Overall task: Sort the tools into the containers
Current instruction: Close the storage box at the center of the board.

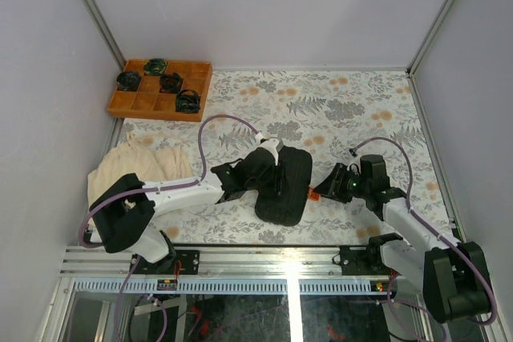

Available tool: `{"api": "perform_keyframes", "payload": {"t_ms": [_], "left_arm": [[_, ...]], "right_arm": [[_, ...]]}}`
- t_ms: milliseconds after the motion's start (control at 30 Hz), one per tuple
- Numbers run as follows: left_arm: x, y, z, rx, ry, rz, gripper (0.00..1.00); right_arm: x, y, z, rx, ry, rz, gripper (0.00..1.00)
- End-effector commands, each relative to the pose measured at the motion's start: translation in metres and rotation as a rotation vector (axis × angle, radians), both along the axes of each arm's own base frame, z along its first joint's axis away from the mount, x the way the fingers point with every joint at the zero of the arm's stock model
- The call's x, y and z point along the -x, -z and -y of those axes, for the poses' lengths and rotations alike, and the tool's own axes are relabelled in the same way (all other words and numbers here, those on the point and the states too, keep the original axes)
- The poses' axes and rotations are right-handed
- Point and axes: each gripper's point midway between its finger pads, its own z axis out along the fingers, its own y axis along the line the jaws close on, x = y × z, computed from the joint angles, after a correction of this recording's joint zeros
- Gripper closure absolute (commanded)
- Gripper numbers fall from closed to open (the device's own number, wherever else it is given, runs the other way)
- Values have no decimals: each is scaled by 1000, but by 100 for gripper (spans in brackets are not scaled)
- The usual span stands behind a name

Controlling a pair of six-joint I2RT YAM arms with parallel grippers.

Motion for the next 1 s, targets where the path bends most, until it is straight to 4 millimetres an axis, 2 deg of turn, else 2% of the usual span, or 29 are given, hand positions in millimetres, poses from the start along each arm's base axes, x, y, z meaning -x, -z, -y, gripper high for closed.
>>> {"api": "perform_keyframes", "payload": {"t_ms": [0,133,233,400,533,633,967], "left_arm": [[3,38,-57,-258,-41,-24,59],[-2,15,-37,-169,6,20,57],[-3,4,-26,-125,39,44,56],[-2,10,-26,-141,59,45,56],[2,17,-29,-154,68,33,56],[5,21,-30,-154,68,25,58],[20,33,-21,-148,95,-2,61]], "right_arm": [[-15,1,43,249,166,34,51],[-16,-2,50,259,227,62,38],[-13,0,38,179,211,65,33],[-10,-3,15,4,183,63,30],[-6,2,9,-41,178,19,33],[-1,7,5,-64,169,-22,39],[6,24,0,-91,159,-108,51]]}}
